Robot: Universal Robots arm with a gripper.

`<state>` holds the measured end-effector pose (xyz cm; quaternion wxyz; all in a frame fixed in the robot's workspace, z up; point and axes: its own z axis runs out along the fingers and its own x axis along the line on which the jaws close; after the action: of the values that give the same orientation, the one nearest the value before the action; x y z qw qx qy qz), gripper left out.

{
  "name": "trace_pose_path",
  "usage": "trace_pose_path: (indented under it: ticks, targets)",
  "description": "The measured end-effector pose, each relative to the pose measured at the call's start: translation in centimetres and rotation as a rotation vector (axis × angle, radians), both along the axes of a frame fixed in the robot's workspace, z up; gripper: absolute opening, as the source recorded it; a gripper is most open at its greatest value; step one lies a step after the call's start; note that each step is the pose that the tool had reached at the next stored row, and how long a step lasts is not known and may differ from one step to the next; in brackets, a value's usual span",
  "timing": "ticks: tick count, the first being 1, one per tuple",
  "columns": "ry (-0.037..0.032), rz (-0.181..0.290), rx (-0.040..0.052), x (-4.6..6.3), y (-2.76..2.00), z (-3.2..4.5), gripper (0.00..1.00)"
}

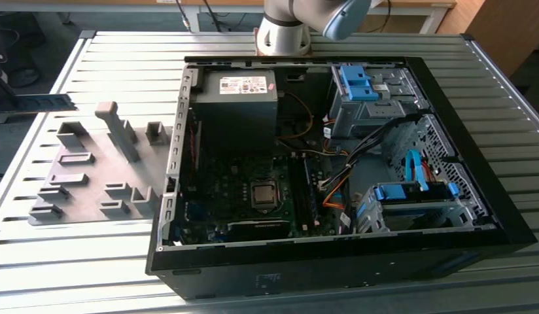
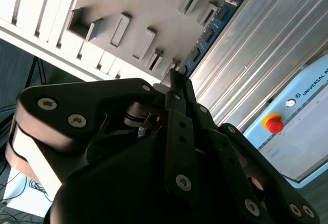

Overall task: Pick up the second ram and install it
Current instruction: 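Pick up the second ram and move it above second insertion slot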

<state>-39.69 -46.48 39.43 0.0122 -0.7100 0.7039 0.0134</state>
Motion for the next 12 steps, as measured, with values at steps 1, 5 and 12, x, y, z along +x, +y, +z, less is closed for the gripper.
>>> trace_pose_path:
  ticks: [1,5,12]
  targets:
    - [0.0,0.0,0.0,0.04,0.0,0.0,0.14]
    - [0.0,0.0,0.0,0.23,0.0,0.0,0.14]
    - [0.0,0.0,0.0,0.58,0.0,0.0,0.14]
